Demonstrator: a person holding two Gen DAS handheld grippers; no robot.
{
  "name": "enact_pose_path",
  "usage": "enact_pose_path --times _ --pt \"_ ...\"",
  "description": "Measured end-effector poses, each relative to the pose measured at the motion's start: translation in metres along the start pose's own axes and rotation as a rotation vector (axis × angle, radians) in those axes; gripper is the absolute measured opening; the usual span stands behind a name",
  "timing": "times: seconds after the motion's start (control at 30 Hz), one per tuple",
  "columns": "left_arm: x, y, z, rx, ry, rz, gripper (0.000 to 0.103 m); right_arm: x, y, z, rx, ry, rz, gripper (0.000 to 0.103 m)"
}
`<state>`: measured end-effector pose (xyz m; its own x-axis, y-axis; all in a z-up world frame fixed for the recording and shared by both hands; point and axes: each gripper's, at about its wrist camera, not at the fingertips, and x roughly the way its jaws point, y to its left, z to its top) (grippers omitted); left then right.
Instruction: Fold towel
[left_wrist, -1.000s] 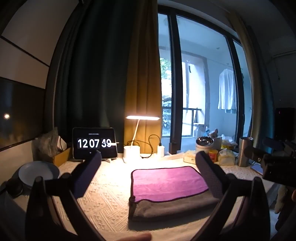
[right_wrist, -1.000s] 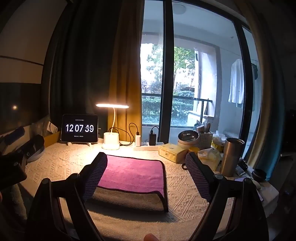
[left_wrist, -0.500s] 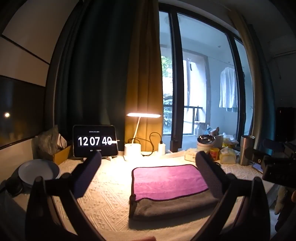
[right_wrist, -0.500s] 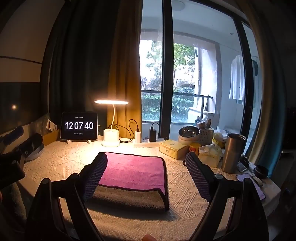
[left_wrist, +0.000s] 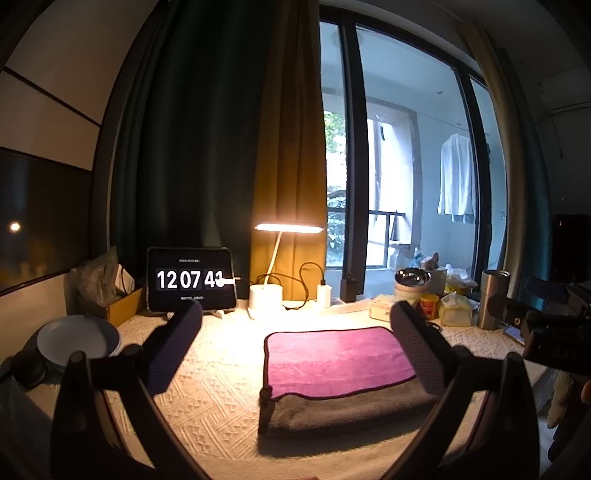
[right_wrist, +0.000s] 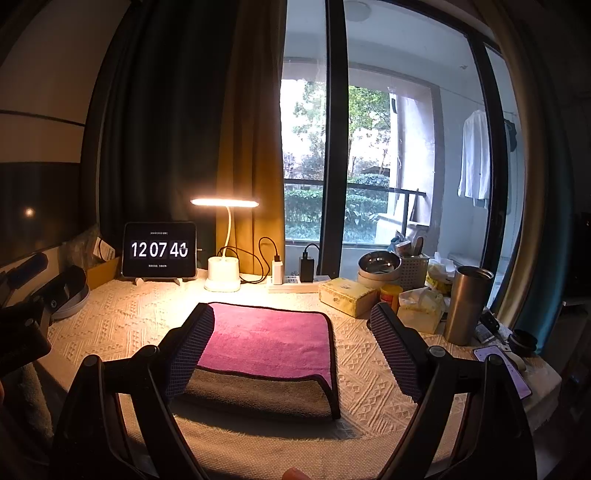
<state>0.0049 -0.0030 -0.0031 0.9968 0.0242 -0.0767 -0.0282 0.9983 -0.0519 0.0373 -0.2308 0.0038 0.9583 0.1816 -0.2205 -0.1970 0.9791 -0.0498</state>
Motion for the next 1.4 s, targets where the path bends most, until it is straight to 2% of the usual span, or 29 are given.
enact_pose_path --times 1.4 --pt "0.0040 -0.0023 -0.0045 -0.002 0.019 -0.006 0.103 0.0085 0.0018 -0.0040 0.014 0.021 0.008 0.089"
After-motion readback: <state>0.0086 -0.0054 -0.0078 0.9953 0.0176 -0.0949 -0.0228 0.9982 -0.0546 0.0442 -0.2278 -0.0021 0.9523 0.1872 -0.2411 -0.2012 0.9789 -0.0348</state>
